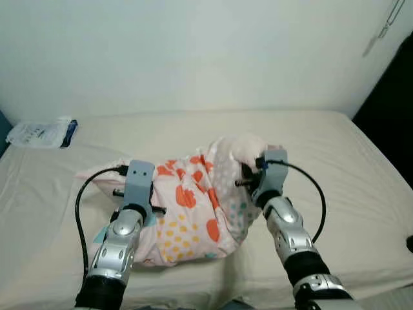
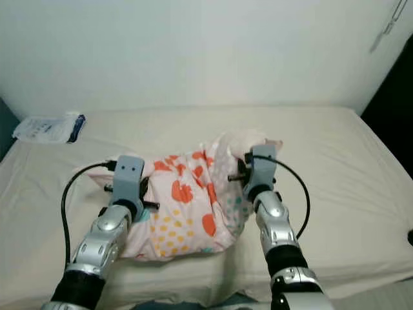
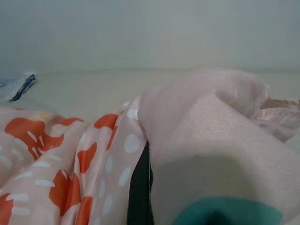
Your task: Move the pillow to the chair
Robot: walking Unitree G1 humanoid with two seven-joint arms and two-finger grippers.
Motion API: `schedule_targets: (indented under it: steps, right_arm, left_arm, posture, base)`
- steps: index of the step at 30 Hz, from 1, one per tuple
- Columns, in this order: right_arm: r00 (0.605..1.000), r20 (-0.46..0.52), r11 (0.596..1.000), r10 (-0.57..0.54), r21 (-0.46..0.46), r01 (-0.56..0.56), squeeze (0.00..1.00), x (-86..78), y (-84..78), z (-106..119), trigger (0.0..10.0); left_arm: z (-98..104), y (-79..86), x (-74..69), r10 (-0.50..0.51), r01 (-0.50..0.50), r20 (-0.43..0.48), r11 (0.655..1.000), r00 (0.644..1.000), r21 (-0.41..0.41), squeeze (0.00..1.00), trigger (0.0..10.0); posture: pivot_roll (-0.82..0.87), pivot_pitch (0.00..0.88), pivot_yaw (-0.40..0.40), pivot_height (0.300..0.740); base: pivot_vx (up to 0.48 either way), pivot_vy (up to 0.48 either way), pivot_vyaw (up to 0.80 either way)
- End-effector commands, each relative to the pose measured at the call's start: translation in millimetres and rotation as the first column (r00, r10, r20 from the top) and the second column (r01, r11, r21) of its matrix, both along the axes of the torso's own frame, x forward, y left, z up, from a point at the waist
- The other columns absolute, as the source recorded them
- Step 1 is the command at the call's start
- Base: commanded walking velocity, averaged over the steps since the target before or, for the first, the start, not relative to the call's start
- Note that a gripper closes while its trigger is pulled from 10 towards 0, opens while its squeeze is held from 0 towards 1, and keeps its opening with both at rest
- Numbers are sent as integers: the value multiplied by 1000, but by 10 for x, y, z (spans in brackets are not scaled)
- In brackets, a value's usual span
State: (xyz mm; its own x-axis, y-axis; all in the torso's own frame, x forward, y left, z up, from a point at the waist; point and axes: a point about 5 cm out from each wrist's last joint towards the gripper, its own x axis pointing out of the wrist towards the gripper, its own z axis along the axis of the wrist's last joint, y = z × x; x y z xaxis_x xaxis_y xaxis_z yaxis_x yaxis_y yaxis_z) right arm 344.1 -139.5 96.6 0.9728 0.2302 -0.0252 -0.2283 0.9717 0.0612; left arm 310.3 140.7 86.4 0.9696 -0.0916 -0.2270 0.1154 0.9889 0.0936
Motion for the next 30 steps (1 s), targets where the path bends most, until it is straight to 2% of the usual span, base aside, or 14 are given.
schedule_targets:
  steps: [1,11,14,22,30]
  right_arm:
    - [996,54,998,65,-20,-64,0,22,115,95,10000]
    - [995,7,995,95,-24,-95,0,34,173,43,10000]
    - [996,-29,996,86,-22,-87,0,8,185,-54,10000]
    - [994,-84,998,64,12,-63,0,7,179,-147,10000]
    - [995,-76,998,64,-5,-65,0,21,193,-140,10000]
  left_arm:
    - [106,-100,44,-29,30,57,999,998,-19,0,10000]
    - [109,-109,78,-31,33,60,999,998,-34,0,10000]
    - [61,-148,55,-45,47,49,998,998,-36,0,10000]
    - [-25,-211,8,-51,52,27,997,998,-53,0,10000]
    - [-30,-223,25,-45,47,27,997,999,-62,0,10000]
  posture:
    - [-17,38,-58,732]
    - [-25,0,-57,737]
    - [-19,0,-66,737]
    - [-24,0,-70,737]
    - [-17,0,-79,737]
  base:
    - [0,0,0]
    - [0,0,0]
    - [0,0,0]
    - [0,0,0]
    - [0,0,0]
